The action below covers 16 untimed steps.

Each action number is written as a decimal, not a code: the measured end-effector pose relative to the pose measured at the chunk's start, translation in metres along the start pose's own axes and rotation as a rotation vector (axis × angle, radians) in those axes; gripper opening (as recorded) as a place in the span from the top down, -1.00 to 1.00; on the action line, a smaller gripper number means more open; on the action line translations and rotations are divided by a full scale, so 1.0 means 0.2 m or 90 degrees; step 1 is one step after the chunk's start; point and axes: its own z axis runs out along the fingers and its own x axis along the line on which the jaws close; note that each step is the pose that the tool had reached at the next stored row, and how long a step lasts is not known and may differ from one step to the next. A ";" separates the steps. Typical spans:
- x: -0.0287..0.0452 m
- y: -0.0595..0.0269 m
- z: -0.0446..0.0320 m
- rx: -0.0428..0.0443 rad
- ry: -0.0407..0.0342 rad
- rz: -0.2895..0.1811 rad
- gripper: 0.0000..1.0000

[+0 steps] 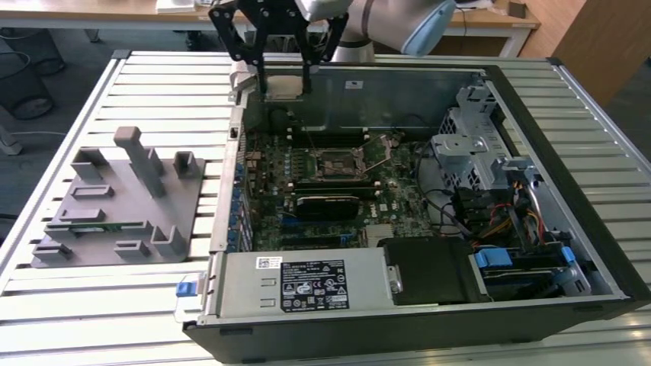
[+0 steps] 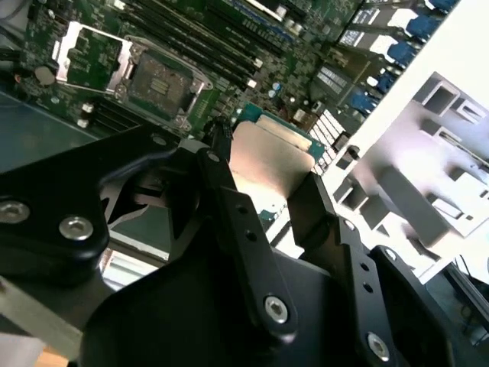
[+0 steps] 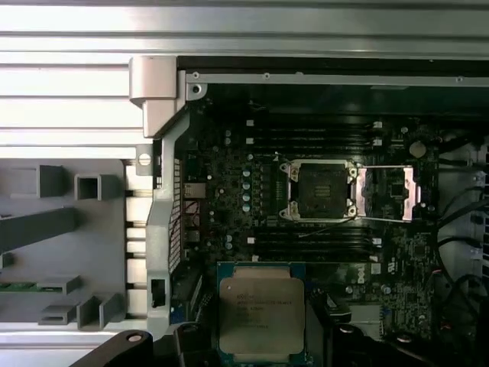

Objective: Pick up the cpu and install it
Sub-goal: 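Pick up the cpu and move it towards the insertion slot, then place the cpu into insertion slot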

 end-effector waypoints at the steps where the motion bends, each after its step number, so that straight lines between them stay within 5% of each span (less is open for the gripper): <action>1: -0.019 0.001 0.000 0.0001 0.0001 0.000 -0.08; 8: -0.137 0.009 0.005 0.0000 0.0000 0.000 -0.08; 16: -0.180 0.011 0.006 0.0001 -0.0001 0.000 -0.08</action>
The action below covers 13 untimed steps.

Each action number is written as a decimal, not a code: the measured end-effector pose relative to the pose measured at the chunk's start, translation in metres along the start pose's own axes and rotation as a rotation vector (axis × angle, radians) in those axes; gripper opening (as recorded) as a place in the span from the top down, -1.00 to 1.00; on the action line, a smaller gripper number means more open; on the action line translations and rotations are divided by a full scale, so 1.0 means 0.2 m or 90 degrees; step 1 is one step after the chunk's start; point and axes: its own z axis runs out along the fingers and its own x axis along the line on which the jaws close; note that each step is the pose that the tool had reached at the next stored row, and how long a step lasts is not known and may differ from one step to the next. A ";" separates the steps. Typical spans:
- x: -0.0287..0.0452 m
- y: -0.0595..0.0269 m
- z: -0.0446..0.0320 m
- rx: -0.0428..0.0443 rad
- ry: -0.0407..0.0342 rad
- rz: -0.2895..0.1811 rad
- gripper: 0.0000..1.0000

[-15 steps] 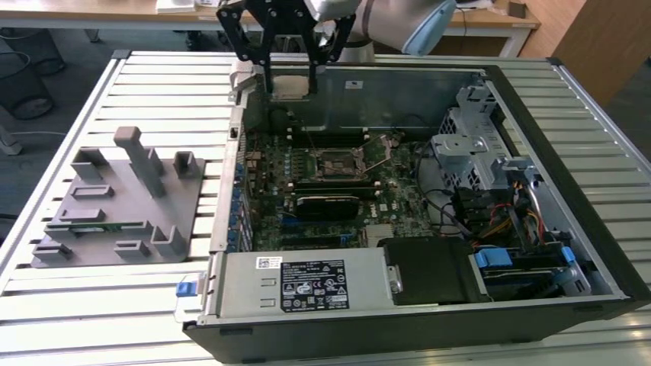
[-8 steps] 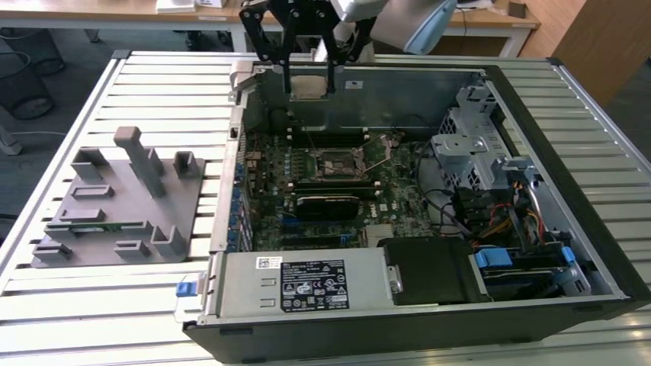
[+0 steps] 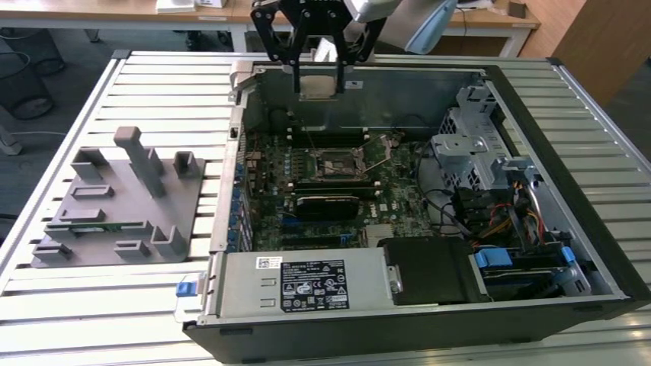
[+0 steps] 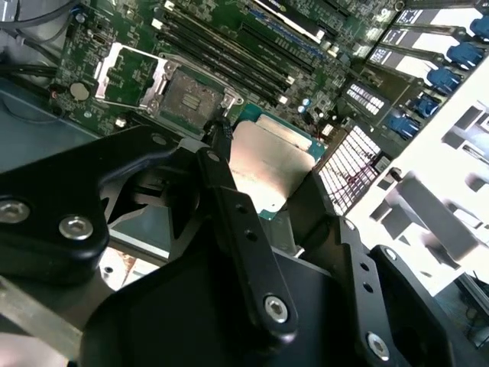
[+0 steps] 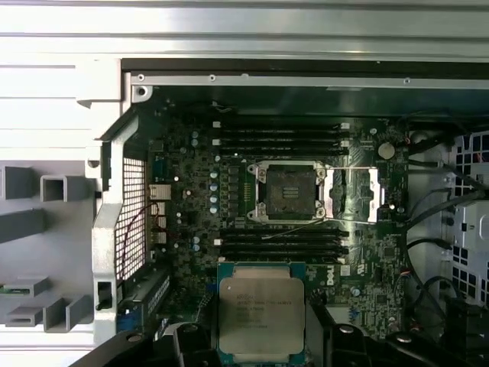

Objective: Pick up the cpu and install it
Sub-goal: 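Place the cpu into insertion slot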

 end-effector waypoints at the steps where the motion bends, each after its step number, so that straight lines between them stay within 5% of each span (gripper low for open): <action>1: -0.002 0.000 0.000 0.0000 0.0000 0.000 -0.08; 7: -0.019 0.000 0.002 0.0018 0.0001 0.004 -0.08; 13: -0.019 0.000 0.008 0.0066 -0.0003 0.043 -0.08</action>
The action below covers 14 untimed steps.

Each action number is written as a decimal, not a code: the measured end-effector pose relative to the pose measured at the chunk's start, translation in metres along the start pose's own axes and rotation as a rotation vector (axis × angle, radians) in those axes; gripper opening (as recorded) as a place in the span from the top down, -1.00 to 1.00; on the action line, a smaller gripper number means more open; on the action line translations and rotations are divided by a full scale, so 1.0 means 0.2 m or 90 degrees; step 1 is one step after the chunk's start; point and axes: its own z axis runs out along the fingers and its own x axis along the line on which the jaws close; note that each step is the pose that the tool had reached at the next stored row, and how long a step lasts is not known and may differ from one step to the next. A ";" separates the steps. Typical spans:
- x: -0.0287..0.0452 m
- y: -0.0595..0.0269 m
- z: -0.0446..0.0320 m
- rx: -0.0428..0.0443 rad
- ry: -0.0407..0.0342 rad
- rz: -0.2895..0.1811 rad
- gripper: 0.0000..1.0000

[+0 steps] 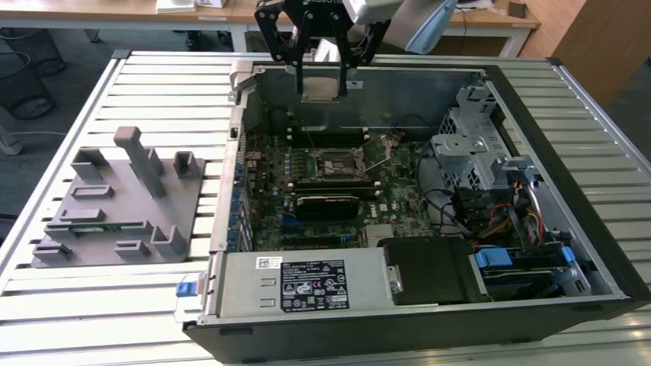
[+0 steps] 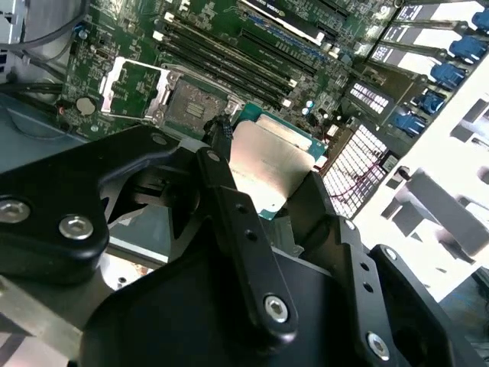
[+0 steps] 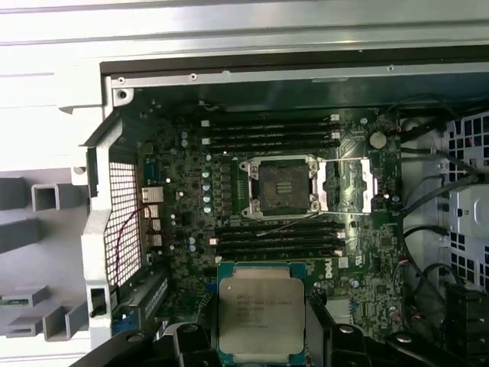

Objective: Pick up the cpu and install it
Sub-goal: 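Place the cpu into insertion slot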

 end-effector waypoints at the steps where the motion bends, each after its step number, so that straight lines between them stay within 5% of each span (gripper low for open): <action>1: 0.000 0.000 0.001 0.0004 0.0000 0.007 -0.08; 14: 0.000 0.002 0.012 0.0029 0.0011 0.052 -0.08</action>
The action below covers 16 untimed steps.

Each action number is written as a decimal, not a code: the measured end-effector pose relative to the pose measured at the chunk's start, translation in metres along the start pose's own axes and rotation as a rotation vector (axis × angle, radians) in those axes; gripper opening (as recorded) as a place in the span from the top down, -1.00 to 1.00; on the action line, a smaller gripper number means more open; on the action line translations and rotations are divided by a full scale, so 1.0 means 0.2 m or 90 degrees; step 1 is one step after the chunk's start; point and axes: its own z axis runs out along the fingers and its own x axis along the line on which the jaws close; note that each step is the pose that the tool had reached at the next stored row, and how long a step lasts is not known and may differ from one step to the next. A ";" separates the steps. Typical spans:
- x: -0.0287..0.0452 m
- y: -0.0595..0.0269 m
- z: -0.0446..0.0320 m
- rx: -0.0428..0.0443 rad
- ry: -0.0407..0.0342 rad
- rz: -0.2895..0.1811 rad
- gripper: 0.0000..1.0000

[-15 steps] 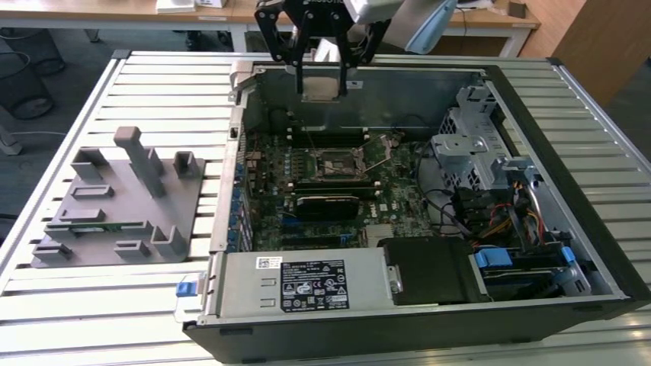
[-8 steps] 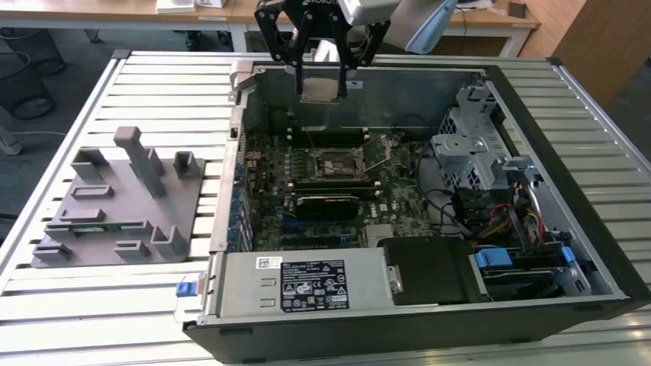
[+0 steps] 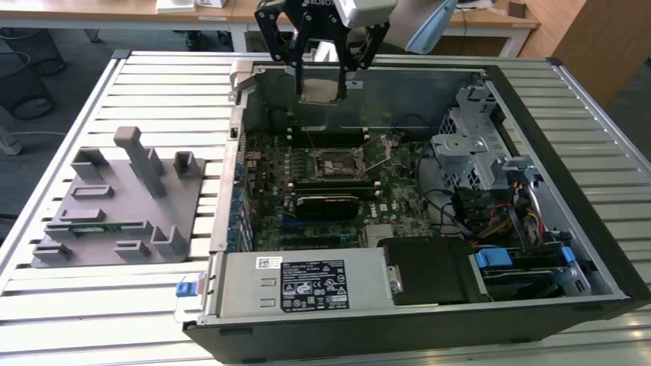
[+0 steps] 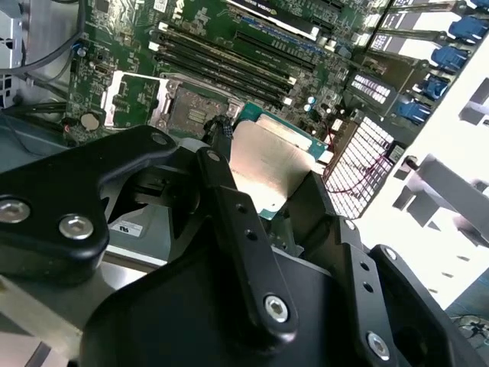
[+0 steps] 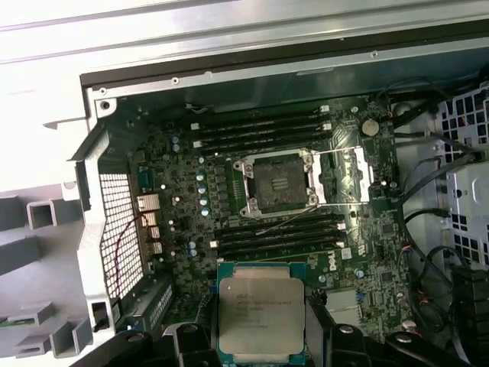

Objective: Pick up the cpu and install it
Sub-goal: 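Place the cpu into insertion slot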

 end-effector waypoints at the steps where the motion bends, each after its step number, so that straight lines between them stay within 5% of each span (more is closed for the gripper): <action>1: 0.000 0.000 0.001 0.0001 0.0001 0.003 -0.08; 16: 0.001 0.008 0.012 0.0006 0.0005 0.028 -0.08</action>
